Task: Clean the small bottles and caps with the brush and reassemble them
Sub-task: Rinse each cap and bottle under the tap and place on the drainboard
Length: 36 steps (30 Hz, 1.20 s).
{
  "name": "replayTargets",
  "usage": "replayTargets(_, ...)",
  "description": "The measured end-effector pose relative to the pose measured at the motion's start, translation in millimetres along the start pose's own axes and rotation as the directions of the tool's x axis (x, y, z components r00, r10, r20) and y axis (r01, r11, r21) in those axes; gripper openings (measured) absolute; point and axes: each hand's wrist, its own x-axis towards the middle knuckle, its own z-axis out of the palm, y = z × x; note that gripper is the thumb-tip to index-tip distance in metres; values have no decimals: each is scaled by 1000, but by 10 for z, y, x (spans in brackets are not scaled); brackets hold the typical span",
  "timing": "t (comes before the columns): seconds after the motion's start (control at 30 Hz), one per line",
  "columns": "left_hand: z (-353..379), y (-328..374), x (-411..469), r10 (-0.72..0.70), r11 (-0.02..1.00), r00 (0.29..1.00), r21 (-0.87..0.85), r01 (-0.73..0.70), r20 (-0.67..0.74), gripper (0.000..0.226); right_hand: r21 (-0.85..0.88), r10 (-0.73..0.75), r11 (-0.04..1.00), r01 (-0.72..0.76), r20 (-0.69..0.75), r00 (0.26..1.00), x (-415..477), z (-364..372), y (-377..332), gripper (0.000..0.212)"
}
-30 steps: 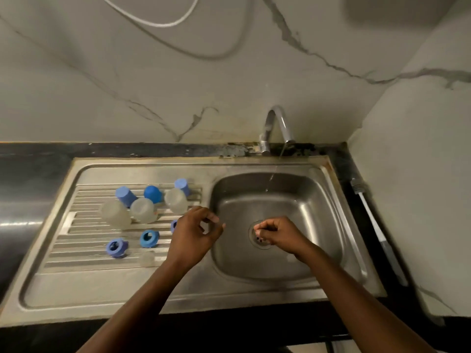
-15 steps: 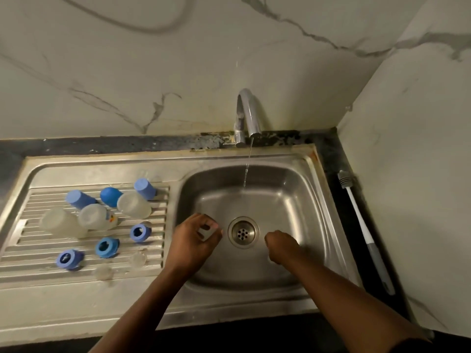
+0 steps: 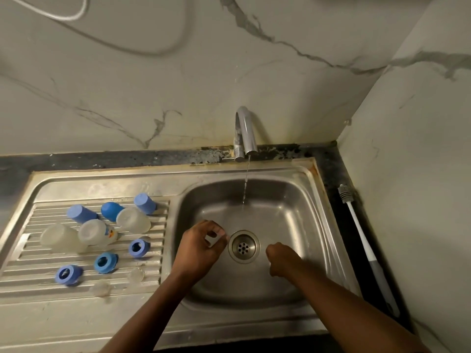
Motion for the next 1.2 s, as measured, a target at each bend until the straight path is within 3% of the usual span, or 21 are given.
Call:
replayTargets(0.2,0,-34,52,-17,1000,1000,4,17,8,10,101,0,995,15,-141,990,55,-72,-49,21)
replayTargets(0.3,17,-38,177,-34,999,999,15,34,8,11,320,96,947,-11,-250,963,187,-514,-145,6)
replayTargets(0.47,33,79,518,14,1000,999,10,-14,39,6,632,93,752,188,-384,919,281,-1262,-273,15)
replayTargets(0.6,138,203,805,-138,977,988,-152,146,61,15,642,84,690,335,-531,843,244,-1686,-425,13)
replayTargets(0.67,173,343,905,-241,889,964,-374,265,112,19,642,89,674,365,-561,823,227,-1837,-493,13)
replayTargets(0.77,180,542,1013,-344,572,909,-715,402,236,24,647,69,641,412,-583,809,169,-2018,-563,13)
replayTargets(0.93,180,692,1123,-342,267,867,-847,459,362,24,594,84,652,472,-674,734,59,-2124,-564,17)
replayTargets(1.07,219,839,1127,-329,241,867,-855,460,374,26,582,183,683,441,-721,669,0,-2118,-577,42)
replayTargets(1.2,219,934,1112,-300,282,892,-862,421,338,29,648,224,641,412,-671,707,-29,-2097,-644,39)
